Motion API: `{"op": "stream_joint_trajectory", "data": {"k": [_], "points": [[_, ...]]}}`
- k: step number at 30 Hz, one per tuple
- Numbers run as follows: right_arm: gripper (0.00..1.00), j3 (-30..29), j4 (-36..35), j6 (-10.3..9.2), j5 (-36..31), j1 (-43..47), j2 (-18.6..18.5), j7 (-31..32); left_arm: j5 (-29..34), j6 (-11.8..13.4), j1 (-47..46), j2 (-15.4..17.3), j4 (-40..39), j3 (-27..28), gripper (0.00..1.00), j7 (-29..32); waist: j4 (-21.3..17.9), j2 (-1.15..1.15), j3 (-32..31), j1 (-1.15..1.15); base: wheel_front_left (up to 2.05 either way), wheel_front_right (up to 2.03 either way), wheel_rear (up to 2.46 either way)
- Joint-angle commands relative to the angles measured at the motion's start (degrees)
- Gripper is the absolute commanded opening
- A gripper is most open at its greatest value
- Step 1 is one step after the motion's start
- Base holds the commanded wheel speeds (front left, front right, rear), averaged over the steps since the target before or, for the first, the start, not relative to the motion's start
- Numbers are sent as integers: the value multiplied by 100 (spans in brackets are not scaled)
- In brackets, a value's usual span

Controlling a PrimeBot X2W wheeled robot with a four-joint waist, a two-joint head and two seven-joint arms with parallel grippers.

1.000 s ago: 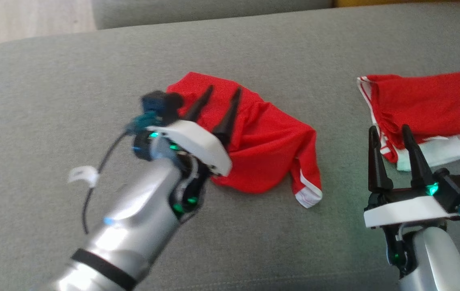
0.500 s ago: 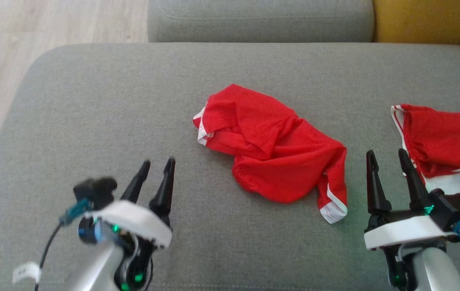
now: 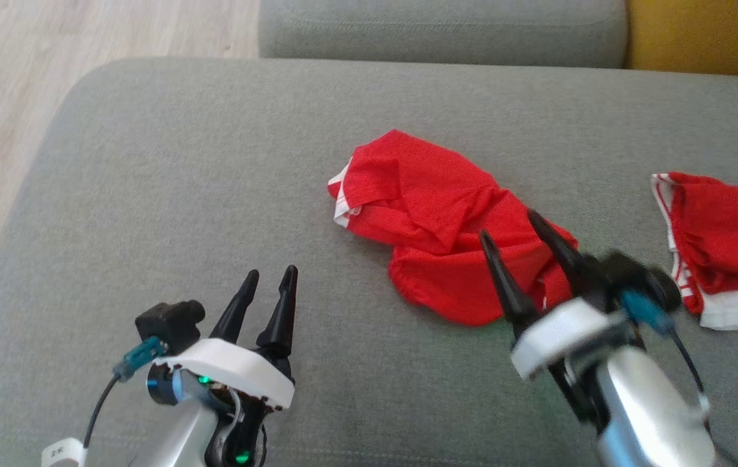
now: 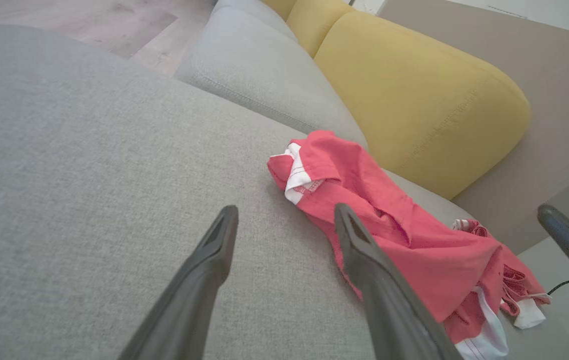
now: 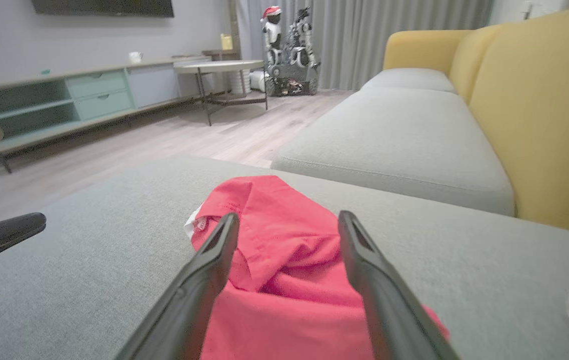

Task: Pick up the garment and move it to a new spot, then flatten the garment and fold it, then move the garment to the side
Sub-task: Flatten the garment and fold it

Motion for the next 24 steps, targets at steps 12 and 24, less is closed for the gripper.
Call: {"op": "stream_joint_trajectory", "data": {"k": [12,24], "points": [[100,1154,1686,-4,-94,-2164,-295,1126,202,-344,-445,-317,241,361,100,-71,715,0,546,0,0,0,0],[100,1133,2999,-4,-524,-2890,-274,812,276,-504,-579,-439,424,381,100,-71,1136,0,735,0,0,0,0]]}}
